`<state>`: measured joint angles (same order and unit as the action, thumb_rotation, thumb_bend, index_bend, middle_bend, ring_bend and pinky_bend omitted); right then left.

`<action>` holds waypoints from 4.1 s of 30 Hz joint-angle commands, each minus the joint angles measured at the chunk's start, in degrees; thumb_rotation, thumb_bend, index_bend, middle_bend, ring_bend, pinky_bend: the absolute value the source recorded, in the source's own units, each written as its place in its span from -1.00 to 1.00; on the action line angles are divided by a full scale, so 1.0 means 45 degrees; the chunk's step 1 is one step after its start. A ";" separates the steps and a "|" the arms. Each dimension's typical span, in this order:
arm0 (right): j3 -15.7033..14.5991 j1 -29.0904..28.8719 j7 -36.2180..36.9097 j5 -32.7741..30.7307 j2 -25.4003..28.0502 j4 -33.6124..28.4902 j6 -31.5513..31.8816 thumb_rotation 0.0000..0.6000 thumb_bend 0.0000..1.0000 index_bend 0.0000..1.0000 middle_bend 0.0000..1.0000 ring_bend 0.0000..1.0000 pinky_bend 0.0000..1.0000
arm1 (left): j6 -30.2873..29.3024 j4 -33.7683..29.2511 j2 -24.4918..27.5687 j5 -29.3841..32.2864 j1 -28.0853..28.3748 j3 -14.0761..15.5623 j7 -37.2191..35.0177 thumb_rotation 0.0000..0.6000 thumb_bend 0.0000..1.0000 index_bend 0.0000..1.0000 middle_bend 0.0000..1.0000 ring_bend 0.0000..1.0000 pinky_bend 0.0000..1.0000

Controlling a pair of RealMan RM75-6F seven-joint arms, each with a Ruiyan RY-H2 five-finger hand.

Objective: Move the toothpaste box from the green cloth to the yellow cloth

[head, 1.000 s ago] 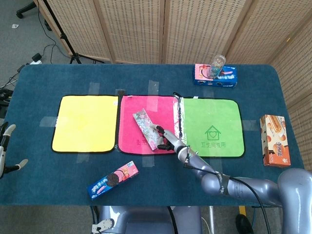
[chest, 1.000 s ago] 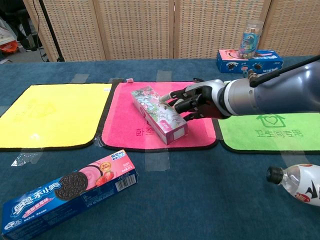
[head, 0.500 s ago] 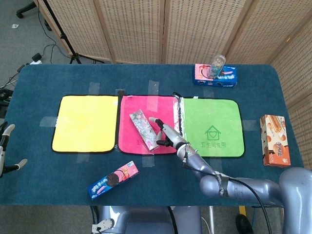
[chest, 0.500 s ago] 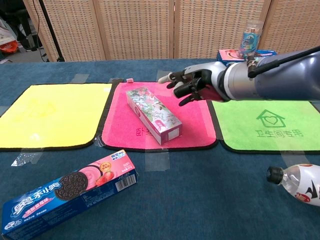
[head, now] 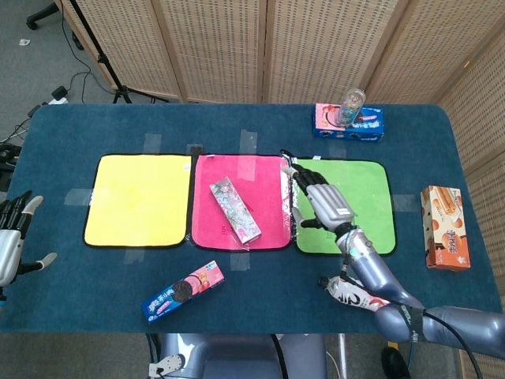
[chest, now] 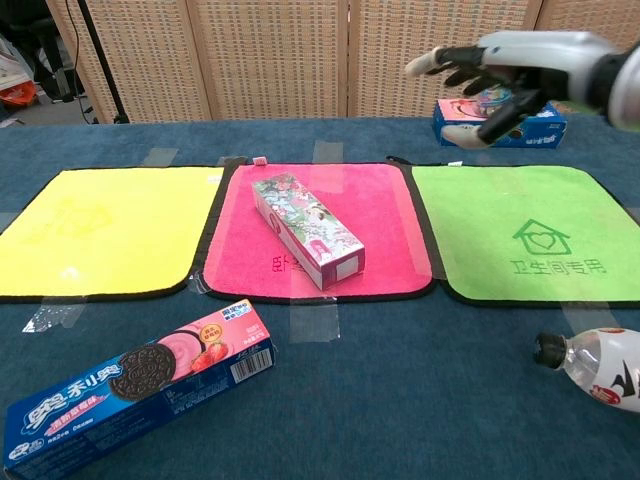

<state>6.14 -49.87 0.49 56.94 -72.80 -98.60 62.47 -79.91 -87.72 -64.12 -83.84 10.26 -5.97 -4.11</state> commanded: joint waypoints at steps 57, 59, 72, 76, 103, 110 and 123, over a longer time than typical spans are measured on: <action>-0.0262 0.8681 0.2466 0.6263 0.0458 0.4448 0.7267 1.00 -1.00 -1.00 -1.00 -1.00 -1.00 | 0.9418 0.1527 -0.7701 0.5328 1.1361 -0.1729 0.8401 1.00 1.00 -0.95 -1.00 -1.00 -1.00; -0.0206 0.8711 0.2508 0.6277 0.0478 0.4438 0.7200 1.00 -1.00 -1.00 -1.00 -1.00 -1.00 | 0.9405 0.1633 -0.7799 0.5649 1.1540 -0.1593 0.8566 1.00 1.00 -0.91 -1.00 -1.00 -1.00; 0.0056 0.8842 0.2593 0.6350 0.0554 0.4347 0.6987 1.00 -1.00 -1.00 -1.00 -1.00 -1.00 | 0.9214 0.2296 -0.7993 0.6059 1.1813 -0.0799 0.8466 1.00 1.00 -0.58 -0.88 -0.87 -0.88; 0.0112 0.8888 0.2588 0.6379 0.0563 0.4308 0.6971 1.00 -1.00 -1.00 -1.00 -1.00 -1.00 | 0.9046 0.2539 -0.8083 0.5447 1.1729 -0.0621 0.8014 1.00 1.00 -0.25 -0.67 -0.69 -0.61; 0.0367 0.9141 0.2473 0.6675 0.0602 0.3987 0.6892 1.00 -1.00 -1.00 -1.00 -1.00 -1.00 | 0.7970 0.2239 -0.4907 0.2339 0.9675 0.1413 0.5036 1.00 1.00 -0.19 -0.46 -0.50 -0.45; 0.0383 0.9181 0.2400 0.6774 0.0599 0.3887 0.6868 1.00 -1.00 -1.00 -1.00 -1.00 -1.00 | 0.7764 0.2504 -0.4197 0.1744 0.9025 0.2000 0.4418 1.00 1.00 -0.19 -0.46 -0.50 -0.45; 0.0388 0.9245 0.2334 0.6931 0.0623 0.3750 0.6838 1.00 -1.00 -1.00 -1.00 -1.00 -1.00 | 0.7328 0.3521 -0.3731 0.1172 0.8147 0.2251 0.3458 1.00 1.00 -0.19 -0.46 -0.50 -0.45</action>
<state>7.88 -8.26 10.99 88.14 -70.00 -81.73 93.23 -46.74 -72.11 -81.09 -78.38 47.15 4.14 11.67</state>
